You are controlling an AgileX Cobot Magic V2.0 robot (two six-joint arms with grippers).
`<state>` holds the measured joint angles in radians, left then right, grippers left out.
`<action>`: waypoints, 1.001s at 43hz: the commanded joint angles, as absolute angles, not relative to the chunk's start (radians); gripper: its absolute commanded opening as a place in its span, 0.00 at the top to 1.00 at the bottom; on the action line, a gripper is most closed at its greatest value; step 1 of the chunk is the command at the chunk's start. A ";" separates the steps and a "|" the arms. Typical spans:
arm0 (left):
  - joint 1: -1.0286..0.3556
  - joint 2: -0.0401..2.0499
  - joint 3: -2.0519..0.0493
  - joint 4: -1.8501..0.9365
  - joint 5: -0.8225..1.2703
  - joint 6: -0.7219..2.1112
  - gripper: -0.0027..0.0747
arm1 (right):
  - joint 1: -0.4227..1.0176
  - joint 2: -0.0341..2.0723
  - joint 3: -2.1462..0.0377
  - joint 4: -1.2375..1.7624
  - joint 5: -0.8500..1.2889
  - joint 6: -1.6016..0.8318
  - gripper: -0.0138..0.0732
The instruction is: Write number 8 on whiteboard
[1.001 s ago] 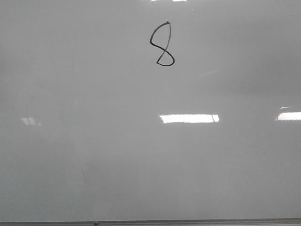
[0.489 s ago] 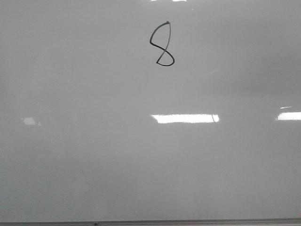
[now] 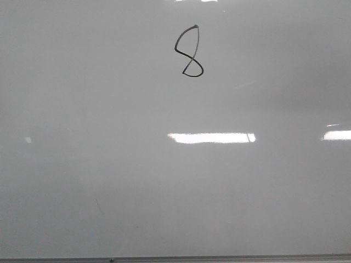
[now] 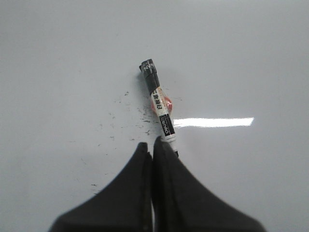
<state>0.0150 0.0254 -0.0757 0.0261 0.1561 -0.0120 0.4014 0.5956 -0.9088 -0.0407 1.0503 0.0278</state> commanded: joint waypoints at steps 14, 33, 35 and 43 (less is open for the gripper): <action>0.026 -0.022 0.019 -0.026 -0.096 -0.014 0.99 | 0.402 0.597 -0.930 -0.054 0.990 0.030 0.92; 0.007 -0.020 0.019 -0.026 -0.098 -0.014 0.99 | 0.402 0.597 -0.930 -0.054 0.990 0.030 0.92; 0.007 -0.020 0.019 -0.026 -0.098 -0.014 0.99 | 0.402 0.597 -0.930 -0.054 0.990 0.030 0.92; 0.007 -0.020 0.019 -0.026 -0.098 -0.014 0.99 | 0.402 0.597 -0.930 -0.054 0.990 0.030 0.92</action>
<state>0.0137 -0.0058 0.0068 -0.0169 -0.0115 -0.0120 0.4014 0.5951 -0.9088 -0.0407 1.0503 0.0285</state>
